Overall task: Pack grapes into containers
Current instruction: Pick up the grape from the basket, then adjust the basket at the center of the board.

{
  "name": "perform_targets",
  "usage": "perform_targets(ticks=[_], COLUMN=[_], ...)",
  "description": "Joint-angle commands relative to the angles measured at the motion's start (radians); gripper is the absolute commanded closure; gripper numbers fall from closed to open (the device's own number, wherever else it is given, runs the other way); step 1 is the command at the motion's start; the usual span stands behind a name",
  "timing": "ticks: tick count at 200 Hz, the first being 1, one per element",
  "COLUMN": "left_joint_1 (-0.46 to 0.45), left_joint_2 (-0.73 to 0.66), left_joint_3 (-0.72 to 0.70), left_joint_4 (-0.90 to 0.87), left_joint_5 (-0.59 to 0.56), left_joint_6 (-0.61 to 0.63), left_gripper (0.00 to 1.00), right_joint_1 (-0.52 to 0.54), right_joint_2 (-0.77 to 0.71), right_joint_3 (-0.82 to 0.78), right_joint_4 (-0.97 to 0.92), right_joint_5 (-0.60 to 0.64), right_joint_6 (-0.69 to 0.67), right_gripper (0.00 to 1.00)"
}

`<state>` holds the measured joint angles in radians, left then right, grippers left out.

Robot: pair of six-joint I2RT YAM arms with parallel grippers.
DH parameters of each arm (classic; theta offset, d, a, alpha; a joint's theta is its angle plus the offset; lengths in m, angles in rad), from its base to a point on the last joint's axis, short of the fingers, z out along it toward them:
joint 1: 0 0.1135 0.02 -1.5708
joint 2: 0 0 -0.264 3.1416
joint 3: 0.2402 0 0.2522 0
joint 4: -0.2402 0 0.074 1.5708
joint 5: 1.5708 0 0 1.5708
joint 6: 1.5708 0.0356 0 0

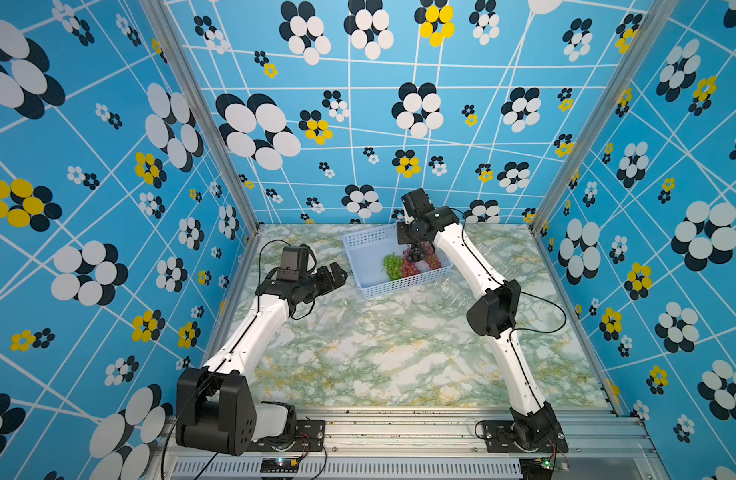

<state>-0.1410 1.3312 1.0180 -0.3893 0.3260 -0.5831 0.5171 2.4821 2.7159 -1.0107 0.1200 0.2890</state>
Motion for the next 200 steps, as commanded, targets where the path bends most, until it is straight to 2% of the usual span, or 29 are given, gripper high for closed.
perform_targets(ticks=[1,34,87,137,161,200], left_joint_1=[0.012,0.014,0.014,0.007,-0.021,-0.119], left_joint_2=[-0.025,-0.025,-0.047,-0.050,-0.043,0.004], left_joint_3=[-0.016,-0.029,-0.062,-0.112,-0.131,-0.136], left_joint_4=[-0.026,-0.031,-0.042,-0.024,-0.007,0.028], left_joint_5=[0.021,0.041,0.057,0.137,0.154,0.173], left_joint_6=[0.005,-0.009,-0.018,-0.044,-0.055,-0.067], left_gripper=[0.00,0.01,0.01,0.00,0.01,0.00], right_joint_1=[0.014,0.026,0.045,0.075,0.088,0.097], right_joint_2=[-0.022,-0.026,-0.067,-0.100,-0.119,-0.142], right_joint_3=[0.082,0.149,0.174,0.206,0.210,0.210], right_joint_4=[-0.035,-0.030,0.005,0.014,0.016,0.006], right_joint_5=[-0.016,-0.030,-0.088,-0.133,-0.149,-0.166], right_joint_6=[0.021,0.030,0.058,0.070,0.079,0.087], right_gripper=[1.00,1.00,1.00,1.00,1.00,1.00])
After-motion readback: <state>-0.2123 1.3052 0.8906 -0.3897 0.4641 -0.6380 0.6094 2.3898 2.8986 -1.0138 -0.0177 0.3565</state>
